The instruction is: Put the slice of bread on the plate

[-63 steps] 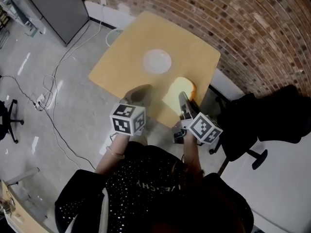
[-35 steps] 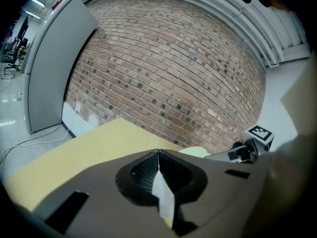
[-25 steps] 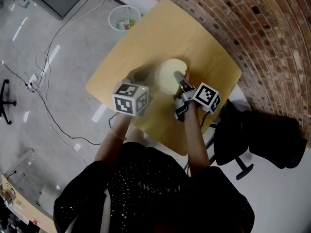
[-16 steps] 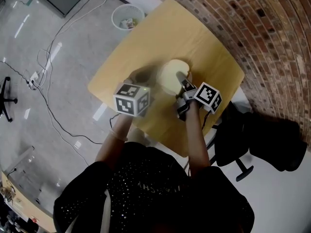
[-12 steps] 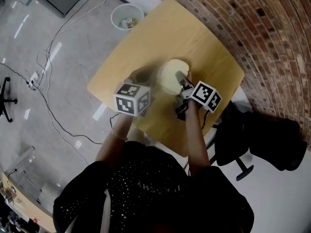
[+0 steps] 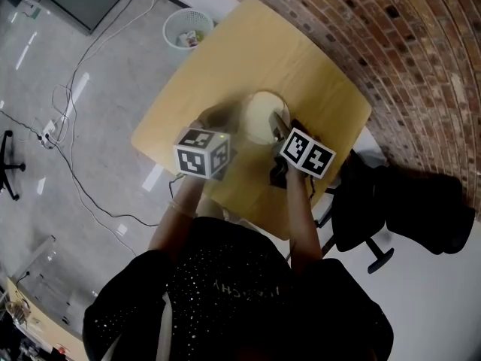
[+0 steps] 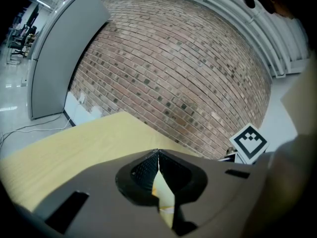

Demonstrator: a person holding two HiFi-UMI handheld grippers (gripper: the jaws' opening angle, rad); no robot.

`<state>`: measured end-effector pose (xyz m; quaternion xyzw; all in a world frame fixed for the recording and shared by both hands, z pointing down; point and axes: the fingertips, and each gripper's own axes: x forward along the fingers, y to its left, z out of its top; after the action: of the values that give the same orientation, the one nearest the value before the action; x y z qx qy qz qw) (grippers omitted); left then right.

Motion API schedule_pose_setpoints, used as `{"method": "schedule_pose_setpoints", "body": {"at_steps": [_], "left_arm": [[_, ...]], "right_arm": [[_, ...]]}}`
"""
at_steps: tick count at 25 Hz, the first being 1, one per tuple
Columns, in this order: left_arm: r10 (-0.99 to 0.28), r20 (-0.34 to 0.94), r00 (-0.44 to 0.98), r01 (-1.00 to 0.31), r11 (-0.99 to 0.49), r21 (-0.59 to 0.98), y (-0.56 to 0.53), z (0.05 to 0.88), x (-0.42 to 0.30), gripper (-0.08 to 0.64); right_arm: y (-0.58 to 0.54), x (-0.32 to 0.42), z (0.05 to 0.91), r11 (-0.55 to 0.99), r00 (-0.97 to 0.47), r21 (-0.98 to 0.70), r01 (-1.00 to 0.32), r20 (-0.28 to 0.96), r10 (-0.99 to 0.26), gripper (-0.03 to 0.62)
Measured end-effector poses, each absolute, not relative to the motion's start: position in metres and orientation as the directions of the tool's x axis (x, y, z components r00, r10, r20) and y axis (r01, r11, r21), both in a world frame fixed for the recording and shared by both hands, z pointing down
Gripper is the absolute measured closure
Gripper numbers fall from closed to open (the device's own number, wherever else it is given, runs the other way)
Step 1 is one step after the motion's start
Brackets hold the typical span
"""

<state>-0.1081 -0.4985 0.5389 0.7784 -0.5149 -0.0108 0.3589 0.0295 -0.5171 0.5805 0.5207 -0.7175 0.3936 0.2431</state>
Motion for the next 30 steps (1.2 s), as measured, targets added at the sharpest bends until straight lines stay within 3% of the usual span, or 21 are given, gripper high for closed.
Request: {"method": "schedule_pose_setpoints", "body": {"at_steps": [3,8,10,11,13,25,30], "left_arm": [[-0.81,0.345,0.474,-0.797,-0.228,0.559,-0.497,0.532,-0.103,0.548],[-0.81,0.35,0.47,-0.815,-0.247,0.524,-0.483,0.523,-0.095,0.548],[-0.811,0.356,0.464,-0.824,-0.249,0.508,-0.476,0.522,-0.091,0.548],[-0.811,0.361,0.461,-0.829,-0.249,0.501,-0.472,0.521,-0.089,0.548],[-0.809,0.371,0.456,-0.836,-0.248,0.489,-0.464,0.522,-0.084,0.548],[-0.808,0.394,0.438,-0.867,-0.264,0.423,-0.417,0.508,-0.066,0.548],[-0.805,0.394,0.444,-0.87,-0.282,0.404,-0.402,0.5,-0.055,0.548]], "right_arm": [[-0.513,0.04,0.569,0.148,-0.334,-0.309,-0.939,0.725,-0.602,0.305],[-0.49,0.025,0.548,0.244,-0.51,-0.471,-0.848,0.596,-0.621,0.317],[-0.482,0.025,0.538,0.269,-0.515,-0.461,-0.846,0.574,-0.637,0.419],[-0.479,0.027,0.535,0.279,-0.511,-0.447,-0.85,0.569,-0.644,0.516],[-0.47,0.029,0.531,0.31,-0.522,-0.433,-0.846,0.559,-0.644,0.572],[-0.427,0.022,0.518,0.431,-0.588,-0.401,-0.809,0.534,-0.608,0.58],[-0.416,0.024,0.507,0.401,-0.601,-0.456,-0.795,0.503,-0.621,0.58]]}}
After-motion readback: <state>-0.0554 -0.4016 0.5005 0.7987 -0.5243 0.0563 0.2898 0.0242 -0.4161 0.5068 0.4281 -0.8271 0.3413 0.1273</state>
